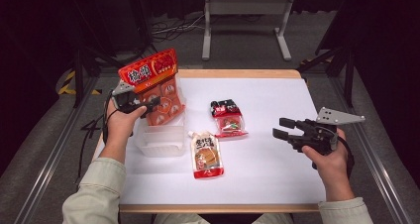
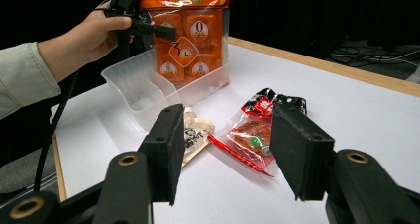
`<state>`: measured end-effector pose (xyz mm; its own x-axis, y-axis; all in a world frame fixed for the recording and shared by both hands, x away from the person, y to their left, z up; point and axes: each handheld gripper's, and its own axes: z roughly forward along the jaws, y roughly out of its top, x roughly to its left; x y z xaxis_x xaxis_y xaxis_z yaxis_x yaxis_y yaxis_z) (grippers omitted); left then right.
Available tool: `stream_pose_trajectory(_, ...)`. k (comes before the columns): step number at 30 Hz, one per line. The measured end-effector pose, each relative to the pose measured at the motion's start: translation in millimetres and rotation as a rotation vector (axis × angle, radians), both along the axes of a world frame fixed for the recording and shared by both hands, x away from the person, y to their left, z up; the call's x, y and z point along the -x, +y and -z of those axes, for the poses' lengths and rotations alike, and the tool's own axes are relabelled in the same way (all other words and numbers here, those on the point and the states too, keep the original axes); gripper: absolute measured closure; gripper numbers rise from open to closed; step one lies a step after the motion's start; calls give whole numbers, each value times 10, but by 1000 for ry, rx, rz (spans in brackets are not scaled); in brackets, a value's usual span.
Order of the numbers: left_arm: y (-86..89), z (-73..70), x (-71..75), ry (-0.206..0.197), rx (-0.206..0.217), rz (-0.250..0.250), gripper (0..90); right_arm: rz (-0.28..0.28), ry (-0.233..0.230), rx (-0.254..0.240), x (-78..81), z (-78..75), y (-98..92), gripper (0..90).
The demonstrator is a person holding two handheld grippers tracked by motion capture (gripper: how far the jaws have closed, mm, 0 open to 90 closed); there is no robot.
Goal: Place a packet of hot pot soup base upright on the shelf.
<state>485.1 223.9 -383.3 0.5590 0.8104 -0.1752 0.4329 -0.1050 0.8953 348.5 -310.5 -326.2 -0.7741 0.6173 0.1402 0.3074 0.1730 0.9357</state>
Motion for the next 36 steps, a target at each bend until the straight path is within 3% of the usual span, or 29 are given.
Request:
stream_pose_trajectory(2,4,-4,14,-3,5,2,173,0,1,0,-2,2,0,487)
stream_pose_trajectory(6,47,-45,108,-24,-8,-14,108,0,-2,-2,-7,4,-3,483)
stream_pose_trajectory(10,93,-78,176,-50,-25,-15,103,1,1,0,-10,9,-6,482)
stream_pose_trajectory(14,214,-162,378,-87,-20,0,103,5,5,1,-13,19,-24,482)
stream_pose_trajectory(18,229,-215,533,-96,-29,25,104,10,5,3,-22,31,-34,482)
stream_pose_trajectory(19,225,-230,594,-100,-40,28,109,15,7,6,-22,37,-35,481)
stream_pose_trajectory(20,218,-239,675,-95,-101,21,112,16,7,7,-21,40,-35,480)
stream_pose_trajectory(21,218,-238,721,-88,-133,17,111,17,7,9,-19,41,-36,480)
stream_pose_trajectory(22,224,-236,768,-91,-141,21,110,18,6,11,-18,43,-36,480)
stream_pose_trajectory(26,241,-220,933,-89,-135,29,107,21,10,18,-17,51,-41,480)
stream_pose_trajectory(28,253,-196,1048,-81,-102,47,106,26,12,17,-21,62,-52,480)
stream_pose_trajectory(30,257,-171,1131,-76,-98,67,106,27,14,17,-22,73,-53,480)
stream_pose_trajectory(32,261,-133,1187,-87,-100,88,105,27,16,22,-18,82,-55,480)
stream_pose_trajectory(35,269,-92,1201,-60,-105,117,105,28,15,21,-11,85,-58,479)
stream_pose_trajectory(36,282,-92,1215,-68,-99,113,105,28,14,21,-12,85,-58,478)
